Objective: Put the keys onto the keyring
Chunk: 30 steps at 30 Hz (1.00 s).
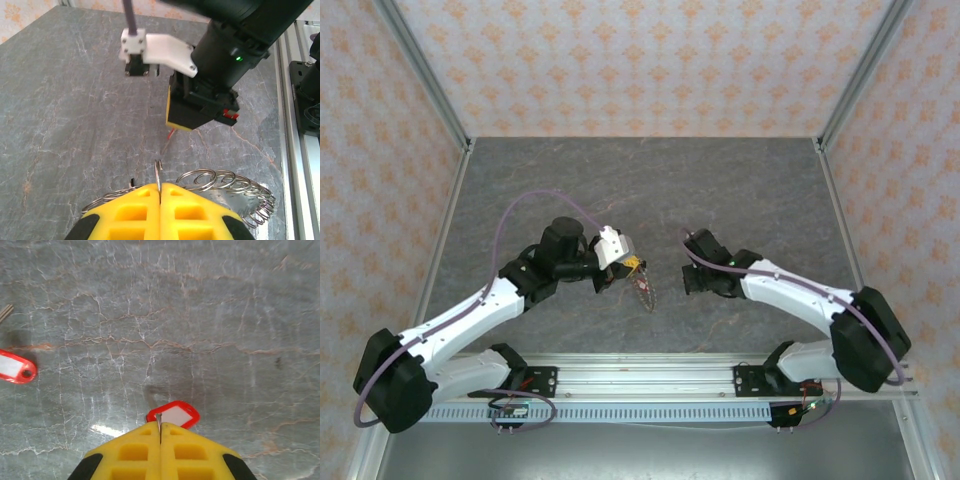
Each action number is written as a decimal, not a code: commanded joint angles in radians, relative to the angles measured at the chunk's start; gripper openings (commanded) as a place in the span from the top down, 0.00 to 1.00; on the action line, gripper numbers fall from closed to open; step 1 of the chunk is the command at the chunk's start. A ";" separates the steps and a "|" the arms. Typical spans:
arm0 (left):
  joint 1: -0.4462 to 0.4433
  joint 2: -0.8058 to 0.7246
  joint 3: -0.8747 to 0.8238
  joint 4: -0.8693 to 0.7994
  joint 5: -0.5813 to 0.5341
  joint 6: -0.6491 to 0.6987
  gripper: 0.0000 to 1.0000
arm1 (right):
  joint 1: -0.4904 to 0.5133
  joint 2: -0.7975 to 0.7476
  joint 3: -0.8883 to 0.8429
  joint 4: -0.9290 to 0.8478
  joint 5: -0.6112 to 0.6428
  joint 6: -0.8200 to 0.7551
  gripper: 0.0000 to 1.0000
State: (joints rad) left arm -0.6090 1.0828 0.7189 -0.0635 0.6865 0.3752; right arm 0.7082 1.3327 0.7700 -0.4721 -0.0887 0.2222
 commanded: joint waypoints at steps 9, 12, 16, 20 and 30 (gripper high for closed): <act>-0.010 -0.017 0.006 0.005 0.001 0.019 1.00 | -0.070 0.191 0.130 0.006 -0.080 0.023 1.00; -0.011 -0.017 0.005 0.002 -0.002 0.021 1.00 | -0.071 0.240 0.160 0.004 -0.103 0.008 0.99; -0.011 -0.012 0.006 0.001 0.000 0.022 1.00 | -0.072 0.312 0.213 -0.017 -0.123 0.003 0.95; -0.011 -0.013 0.007 -0.001 -0.001 0.023 1.00 | -0.072 0.361 0.259 -0.056 -0.129 -0.009 0.92; -0.011 -0.015 -0.001 -0.001 -0.005 0.022 1.00 | -0.071 0.361 0.264 -0.084 -0.135 -0.026 0.85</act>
State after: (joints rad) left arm -0.6090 1.0779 0.7181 -0.0639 0.6868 0.3759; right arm 0.6384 1.6917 1.0138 -0.5117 -0.2222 0.2104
